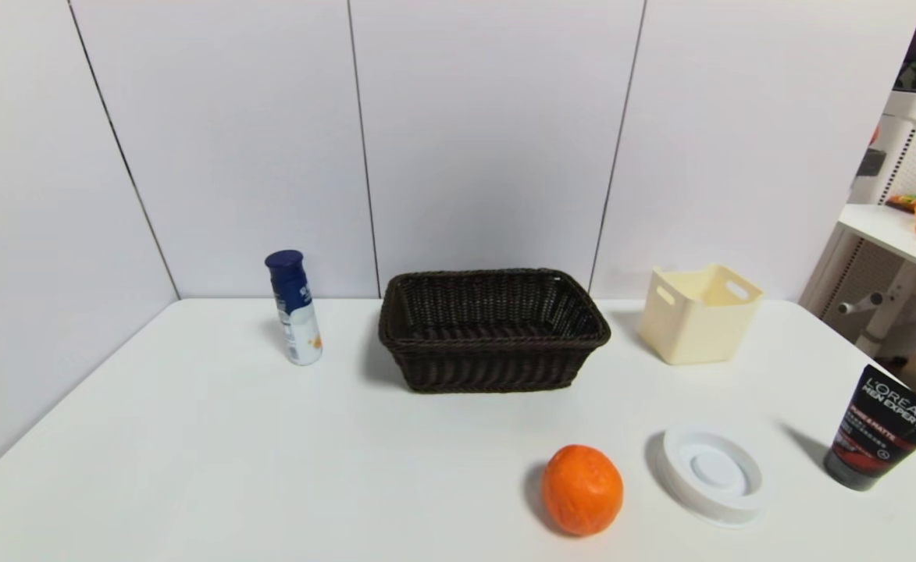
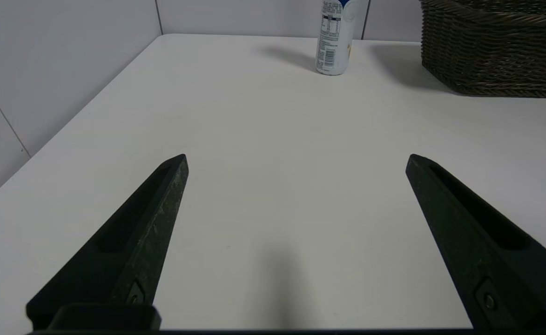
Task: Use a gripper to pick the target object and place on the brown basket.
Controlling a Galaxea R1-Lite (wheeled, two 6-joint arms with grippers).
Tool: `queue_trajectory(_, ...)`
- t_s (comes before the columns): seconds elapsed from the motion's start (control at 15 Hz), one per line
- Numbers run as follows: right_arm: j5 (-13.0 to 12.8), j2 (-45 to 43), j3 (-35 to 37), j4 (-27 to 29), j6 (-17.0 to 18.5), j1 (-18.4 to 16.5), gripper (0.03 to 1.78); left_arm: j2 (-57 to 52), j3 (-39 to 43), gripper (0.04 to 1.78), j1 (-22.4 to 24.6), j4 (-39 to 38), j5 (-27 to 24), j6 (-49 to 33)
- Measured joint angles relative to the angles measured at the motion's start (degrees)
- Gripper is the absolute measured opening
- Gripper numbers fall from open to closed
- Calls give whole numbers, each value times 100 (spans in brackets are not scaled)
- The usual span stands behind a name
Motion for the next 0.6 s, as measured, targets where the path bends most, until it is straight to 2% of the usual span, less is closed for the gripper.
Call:
queue_trajectory(0.33,-2,2239,-2066,-11,-2,575,169,0,0,169,0,0,0,0)
queue_trajectory(0.6,108,4031,-3188,55,-26,827,169,0,0,169,0,2,0,0)
